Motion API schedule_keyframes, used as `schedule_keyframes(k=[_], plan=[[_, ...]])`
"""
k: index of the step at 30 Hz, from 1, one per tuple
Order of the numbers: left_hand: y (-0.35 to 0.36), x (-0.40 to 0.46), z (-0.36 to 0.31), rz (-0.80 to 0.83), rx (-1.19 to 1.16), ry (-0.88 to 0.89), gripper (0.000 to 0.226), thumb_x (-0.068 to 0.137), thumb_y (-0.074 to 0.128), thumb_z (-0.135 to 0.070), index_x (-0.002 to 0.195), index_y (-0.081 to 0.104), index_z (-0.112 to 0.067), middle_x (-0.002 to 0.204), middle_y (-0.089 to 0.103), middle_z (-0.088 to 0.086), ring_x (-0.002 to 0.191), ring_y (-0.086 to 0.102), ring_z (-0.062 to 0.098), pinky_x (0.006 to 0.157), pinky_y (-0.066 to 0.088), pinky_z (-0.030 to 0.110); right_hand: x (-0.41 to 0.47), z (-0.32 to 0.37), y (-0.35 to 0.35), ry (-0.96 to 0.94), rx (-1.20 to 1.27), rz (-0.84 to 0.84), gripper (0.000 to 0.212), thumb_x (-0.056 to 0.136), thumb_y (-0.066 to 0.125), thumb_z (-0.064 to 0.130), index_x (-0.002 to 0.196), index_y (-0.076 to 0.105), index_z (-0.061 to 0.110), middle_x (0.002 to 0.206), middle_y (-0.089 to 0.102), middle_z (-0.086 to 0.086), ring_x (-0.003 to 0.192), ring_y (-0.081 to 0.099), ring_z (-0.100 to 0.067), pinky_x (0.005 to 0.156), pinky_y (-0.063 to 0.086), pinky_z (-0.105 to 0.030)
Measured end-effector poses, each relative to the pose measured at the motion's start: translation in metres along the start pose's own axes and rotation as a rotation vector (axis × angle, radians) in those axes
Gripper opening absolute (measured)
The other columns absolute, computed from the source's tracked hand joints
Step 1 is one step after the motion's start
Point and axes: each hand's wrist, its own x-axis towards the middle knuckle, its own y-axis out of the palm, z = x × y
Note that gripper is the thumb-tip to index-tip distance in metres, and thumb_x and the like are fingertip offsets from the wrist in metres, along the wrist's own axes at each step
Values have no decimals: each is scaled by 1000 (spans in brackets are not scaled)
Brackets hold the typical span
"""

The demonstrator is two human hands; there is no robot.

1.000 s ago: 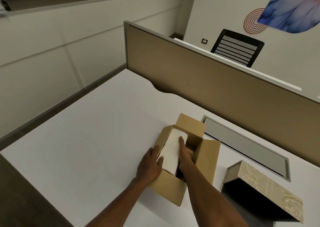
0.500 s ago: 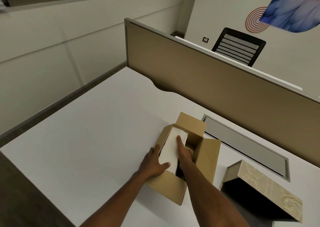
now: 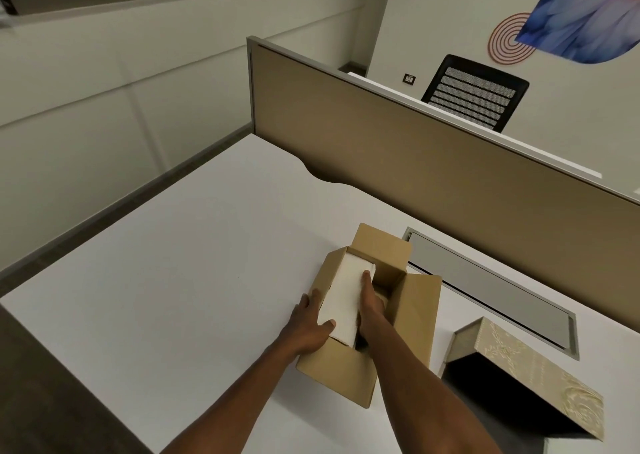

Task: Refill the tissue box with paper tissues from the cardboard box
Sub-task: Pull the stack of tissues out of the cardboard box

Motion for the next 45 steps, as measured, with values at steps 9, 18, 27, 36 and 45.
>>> schedule_keyframes(k=[9,18,27,36,45], plan=[[1,-2,-1,12,-34,0,86,99,45,-53,158,-11,-25,169,-4,3,155,10,31,121,24,48,8,-9,-8,-134,-122,109,76,80,76,59,133,56,8,120,68,-12,109,66,-33,105,50,-51],[14,0,6,-116,-141,26,64,103,14,-55,157,-11,-31,168,-12,3,155,-9,26,125,5,52,8,-9,-10,-91,24,202,74,76,84,51,132,57,10,121,71,-16,111,68,-37,104,51,-55],[23,0,10,-200,-161,34,68,101,15,-57,158,-9,-28,168,-11,4,155,-11,24,126,5,51,0,-4,-14,-76,131,258,67,75,87,43,127,62,8,116,74,-19,107,70,-39,99,53,-58],[25,5,18,-289,-23,76,75,97,17,-65,158,-10,-29,168,-9,3,155,-8,24,123,5,50,-13,8,-19,-49,219,329,65,77,85,45,128,61,11,117,74,-20,111,69,-41,101,51,-59],[5,-14,1,-577,200,194,75,93,9,-68,157,22,-31,168,2,3,154,-14,24,117,-25,44,-34,22,-28,-176,293,238,64,77,86,43,128,61,13,119,72,-16,108,70,-37,100,52,-59]])
